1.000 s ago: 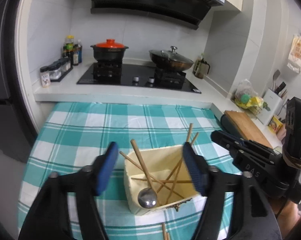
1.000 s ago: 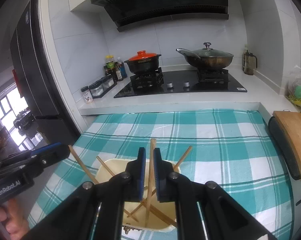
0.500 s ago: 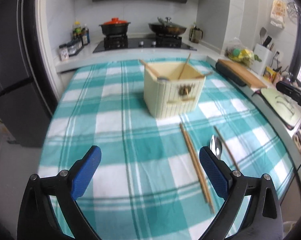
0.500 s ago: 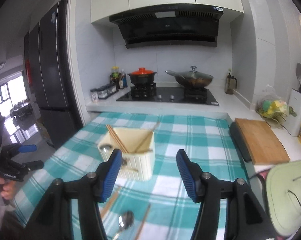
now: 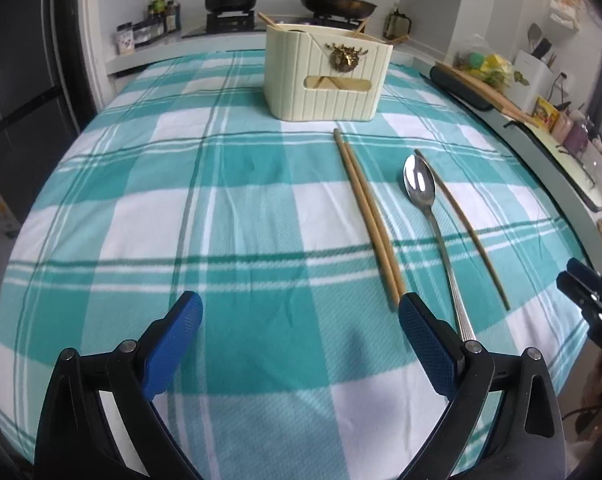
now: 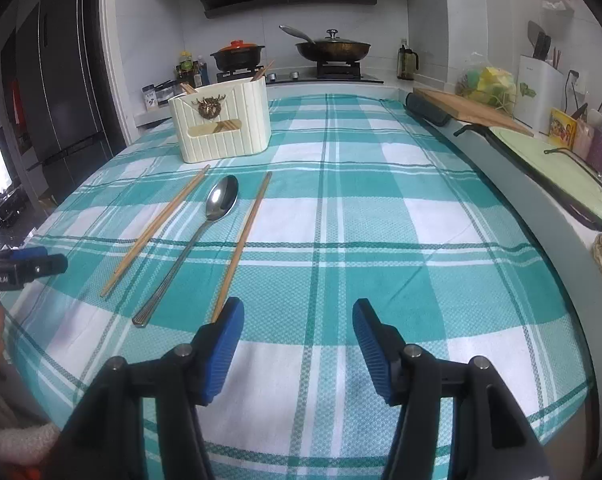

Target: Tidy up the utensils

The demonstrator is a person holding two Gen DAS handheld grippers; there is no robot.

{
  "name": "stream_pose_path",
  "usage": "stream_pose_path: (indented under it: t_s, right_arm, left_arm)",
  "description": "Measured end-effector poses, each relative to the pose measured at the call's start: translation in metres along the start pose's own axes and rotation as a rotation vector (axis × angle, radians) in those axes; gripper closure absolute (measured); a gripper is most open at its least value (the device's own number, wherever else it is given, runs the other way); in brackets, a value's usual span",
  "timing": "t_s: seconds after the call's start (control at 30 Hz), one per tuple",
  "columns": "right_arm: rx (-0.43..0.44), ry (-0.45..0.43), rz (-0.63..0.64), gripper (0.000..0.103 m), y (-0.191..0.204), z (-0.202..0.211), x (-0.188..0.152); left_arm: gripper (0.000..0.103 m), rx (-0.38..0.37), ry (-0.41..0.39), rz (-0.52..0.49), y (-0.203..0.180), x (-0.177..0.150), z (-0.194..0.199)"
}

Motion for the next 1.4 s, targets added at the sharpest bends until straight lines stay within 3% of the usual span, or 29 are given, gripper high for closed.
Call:
stream_pose_path:
  t_s: [0.17, 0.3, 0.57, 0.77, 0.83, 0.93, 1.0, 1.03, 1.1, 1.2, 1.27, 1.3, 1.4]
  right_arm:
    - [0.033, -0.027, -0.021, 0.045, 0.012, 0.001, 0.007]
    - [0.043, -0.028, 0.019, 0.045, 0.022, 0.003, 0.000]
    - [0.056, 0.001, -0.014, 0.045, 0.016, -0.002, -0.010]
    - [0.055, 0.012, -0.028, 0.045, 0.013, -0.008, -0.009]
    - [0.059, 0.029, -0.021, 0.045, 0.017, -0.014, -0.006]
    - [0.062, 0.073, 0.007, 0.045, 0.026, -0.031, 0.005]
    - [0.069, 0.103, 0.018, 0.046, 0.032, -0.047, 0.013]
    - [0.074, 0.119, 0.021, 0.046, 0.036, -0.056, 0.015]
    - [0.077, 0.159, 0.021, 0.047, 0.043, -0.076, 0.018]
    - [0.077, 0.191, 0.056, 0.058, 0.057, -0.099, 0.020]
    - [0.046, 0.186, 0.100, 0.089, 0.061, -0.105, 0.023]
    - [0.031, 0.181, 0.101, 0.096, 0.060, -0.105, 0.025]
    - [0.002, 0.179, 0.066, 0.098, 0.050, -0.101, 0.023]
  left_arm:
    - [0.004, -0.013, 0.019, 0.005, -0.009, 0.033, -0.039]
    - [0.004, 0.019, 0.028, -0.004, -0.011, 0.048, -0.060]
    - [0.004, 0.069, 0.074, -0.013, -0.003, 0.048, -0.092]
    - [0.005, 0.055, 0.082, -0.022, -0.005, 0.051, -0.098]
    - [0.011, 0.042, 0.081, -0.026, -0.008, 0.054, -0.099]
    - [0.031, 0.035, 0.070, -0.059, -0.016, 0.059, -0.099]
    - [0.058, 0.027, 0.065, -0.075, -0.021, 0.061, -0.098]
    - [0.064, 0.024, 0.063, -0.082, -0.023, 0.061, -0.097]
    - [0.089, 0.017, 0.061, -0.088, -0.027, 0.060, -0.096]
    - [0.098, 0.026, 0.062, -0.070, -0.024, 0.057, -0.092]
    - [0.098, 0.044, 0.058, -0.040, -0.017, 0.052, -0.087]
    - [0.098, 0.059, 0.058, -0.023, -0.012, 0.049, -0.084]
    - [0.098, 0.096, 0.050, 0.035, 0.006, 0.033, -0.071]
Point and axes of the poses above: each gripper's, at about its wrist camera, not at the fingertips, and z roughly against the way its jaws point, y to its left, x to its top, the point moved 9 cm from there along -z, roughly the way its jaws point, and after that the axes turned 5 degrees about -z, right-handed, at the moved point
